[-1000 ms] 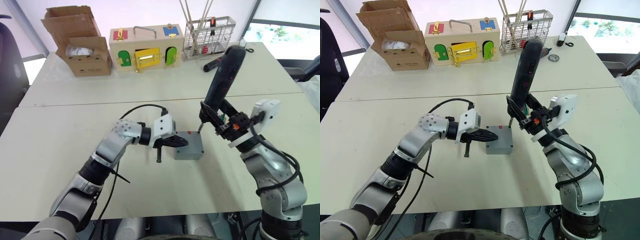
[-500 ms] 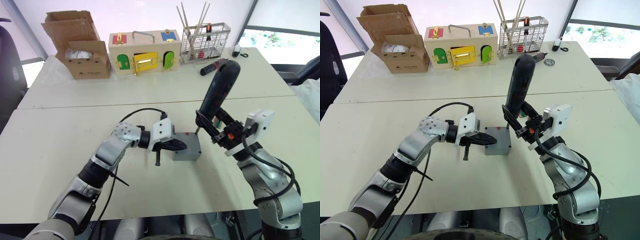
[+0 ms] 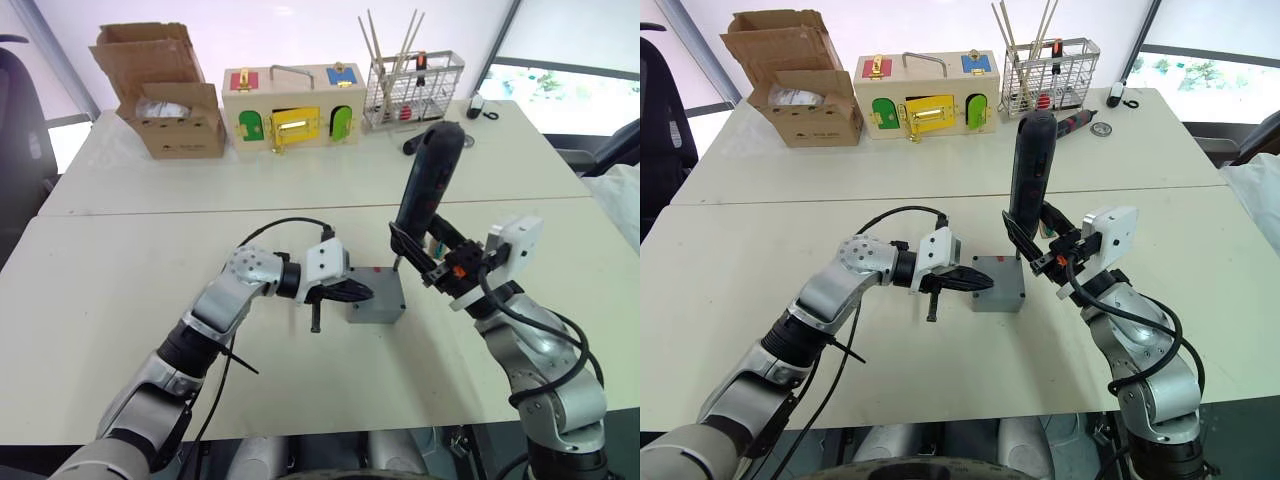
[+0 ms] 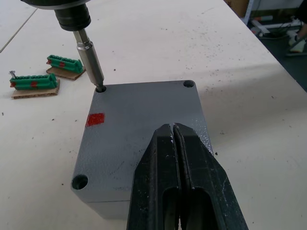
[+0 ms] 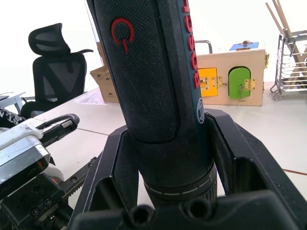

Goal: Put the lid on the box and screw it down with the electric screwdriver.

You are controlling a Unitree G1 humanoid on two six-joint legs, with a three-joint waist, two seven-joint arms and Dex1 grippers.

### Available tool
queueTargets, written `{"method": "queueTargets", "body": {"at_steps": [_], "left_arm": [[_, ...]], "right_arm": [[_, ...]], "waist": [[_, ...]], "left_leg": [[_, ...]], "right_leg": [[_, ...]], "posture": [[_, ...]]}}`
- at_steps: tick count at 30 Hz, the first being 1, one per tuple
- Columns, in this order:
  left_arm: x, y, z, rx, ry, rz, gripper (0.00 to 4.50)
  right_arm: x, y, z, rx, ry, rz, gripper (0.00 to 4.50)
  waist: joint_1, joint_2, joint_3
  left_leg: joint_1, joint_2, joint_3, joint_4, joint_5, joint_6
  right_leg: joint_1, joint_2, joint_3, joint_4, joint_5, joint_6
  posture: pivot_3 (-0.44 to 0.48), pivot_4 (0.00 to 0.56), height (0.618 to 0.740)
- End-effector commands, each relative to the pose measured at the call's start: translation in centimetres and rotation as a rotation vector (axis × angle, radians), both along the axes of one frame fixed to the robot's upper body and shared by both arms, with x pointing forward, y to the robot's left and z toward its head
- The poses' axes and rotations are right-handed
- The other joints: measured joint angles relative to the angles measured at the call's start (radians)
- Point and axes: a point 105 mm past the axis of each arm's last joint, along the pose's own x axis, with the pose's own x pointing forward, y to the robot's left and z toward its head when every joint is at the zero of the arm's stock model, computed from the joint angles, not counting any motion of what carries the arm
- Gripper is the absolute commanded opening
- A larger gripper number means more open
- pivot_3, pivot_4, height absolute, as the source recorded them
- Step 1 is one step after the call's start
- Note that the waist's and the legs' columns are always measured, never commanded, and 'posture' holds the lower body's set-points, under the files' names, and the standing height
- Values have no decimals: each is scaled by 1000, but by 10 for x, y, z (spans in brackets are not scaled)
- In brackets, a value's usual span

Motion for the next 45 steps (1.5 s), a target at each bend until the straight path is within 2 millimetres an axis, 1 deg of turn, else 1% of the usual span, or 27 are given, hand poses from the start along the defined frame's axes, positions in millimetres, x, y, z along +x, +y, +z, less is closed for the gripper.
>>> {"method": "queueTargets", "body": {"at_steps": [1,4,6,8,13,19,25,37,41,45], "left_arm": [[-6,0,-5,39,-24,-37,0],[-6,0,-5,39,-15,-34,0],[-7,0,-6,31,10,-28,0],[-7,1,-7,30,23,-27,0],[-8,0,-9,37,31,-29,0],[-7,0,-10,46,24,-27,0],[-7,1,-10,51,10,-26,0],[-5,1,-8,52,-5,-25,0],[-5,1,-8,51,-7,-24,0],[-5,1,-9,51,-6,-24,0]], "right_arm": [[2,5,-57,-20,258,33,1777],[1,6,-60,-22,265,41,1777],[0,7,-62,-22,270,43,1777],[-1,8,-64,-20,274,45,1777],[-2,8,-69,-19,290,46,1777],[-2,8,-70,-19,288,43,1777],[-4,3,-76,-37,302,23,1777],[1,-6,-84,-80,325,-26,1777],[1,-7,-86,-80,330,-32,1777],[1,-7,-84,-72,322,-33,1777]], "waist": [[0,-1,-2],[1,-2,-4],[1,-3,-6],[1,-3,-9],[1,-4,-11],[1,-5,-12],[1,-6,-13],[5,-7,-15],[15,-8,-16],[23,-9,-16]], "left_leg": [[0,0,0,0,0,0],[5,0,0,-2,-1,1],[12,0,0,-6,-1,1],[15,0,0,-12,-1,1],[15,0,0,-14,-1,1],[15,0,0,-14,-1,1],[15,0,0,-15,-1,0],[15,0,0,-15,-2,1],[15,0,0,-15,-2,1],[15,0,0,-15,-2,1]], "right_leg": [[0,0,0,0,0,0],[1,0,0,-2,0,0],[7,-1,0,-4,0,0],[10,-1,0,-12,0,0],[9,-1,1,-12,0,0],[9,-2,2,-14,0,0],[9,-2,2,-15,0,0],[10,-4,2,-17,-1,-2],[10,-4,2,-17,-2,-3],[10,-4,2,-18,-2,-4]], "posture": [[0,150,737],[0,150,737],[0,150,737],[0,150,737],[0,150,737],[0,150,737],[0,150,737],[0,150,737],[0,150,737],[0,150,737]]}}
